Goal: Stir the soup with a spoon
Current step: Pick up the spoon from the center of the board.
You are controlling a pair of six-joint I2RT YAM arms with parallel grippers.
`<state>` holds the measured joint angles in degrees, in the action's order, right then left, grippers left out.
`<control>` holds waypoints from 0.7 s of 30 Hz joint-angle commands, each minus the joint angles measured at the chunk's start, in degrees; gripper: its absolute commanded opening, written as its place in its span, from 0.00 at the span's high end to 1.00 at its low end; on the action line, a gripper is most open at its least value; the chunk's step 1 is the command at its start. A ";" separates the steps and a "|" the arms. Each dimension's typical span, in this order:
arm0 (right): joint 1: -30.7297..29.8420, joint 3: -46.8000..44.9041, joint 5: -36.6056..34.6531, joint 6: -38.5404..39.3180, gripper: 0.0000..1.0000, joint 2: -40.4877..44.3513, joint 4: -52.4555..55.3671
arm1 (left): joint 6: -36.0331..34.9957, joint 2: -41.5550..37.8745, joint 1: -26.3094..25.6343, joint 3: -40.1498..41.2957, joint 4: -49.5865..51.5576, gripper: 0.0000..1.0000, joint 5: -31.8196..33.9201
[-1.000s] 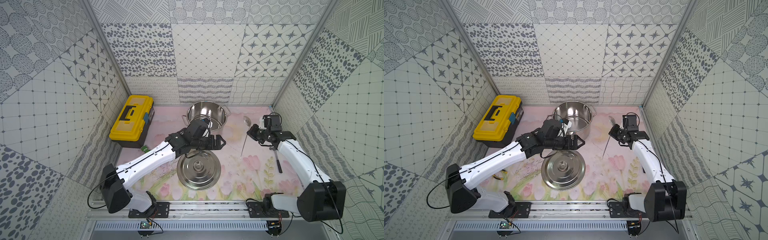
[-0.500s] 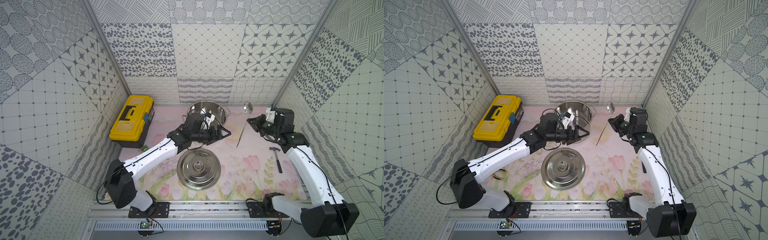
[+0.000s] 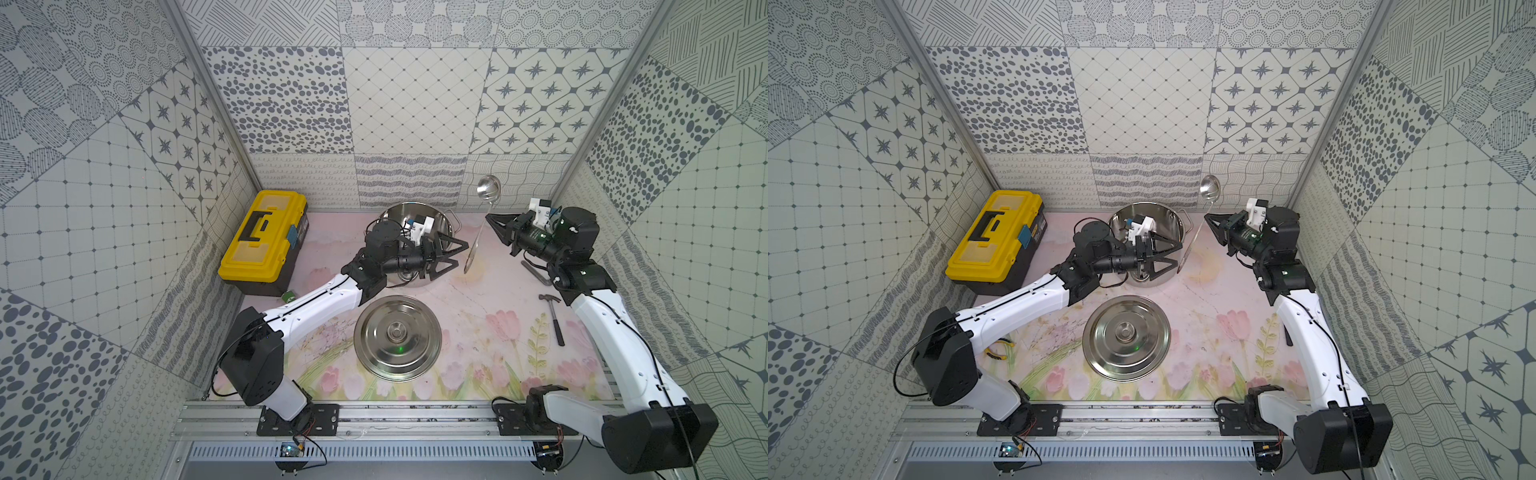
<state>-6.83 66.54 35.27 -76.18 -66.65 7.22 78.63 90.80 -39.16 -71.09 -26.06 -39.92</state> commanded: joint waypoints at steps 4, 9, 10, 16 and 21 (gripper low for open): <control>-2.24 -1.62 4.86 -6.38 1.00 -1.19 -12.38 | 15.54 1.29 0.39 -1.19 -22.90 0.12 -4.35; -4.28 -2.96 6.37 -10.29 1.00 -1.98 -17.66 | 15.42 0.78 0.31 -2.01 -21.55 0.17 -5.11; -4.86 -3.29 6.45 -11.08 1.00 -2.23 -18.98 | 15.61 0.74 0.36 -2.16 -21.49 0.19 -5.17; -8.47 -3.65 7.55 -14.02 1.00 -4.06 -24.20 | 16.08 0.63 0.32 -3.13 -21.58 0.36 -6.13; -9.42 -5.02 7.73 -20.17 1.00 -5.73 -32.53 | 16.66 0.01 0.38 -2.66 -22.22 0.46 -6.83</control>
<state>-15.90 62.13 41.95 -91.72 -71.79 -15.59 93.54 91.68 -38.96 -73.25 -42.52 -43.90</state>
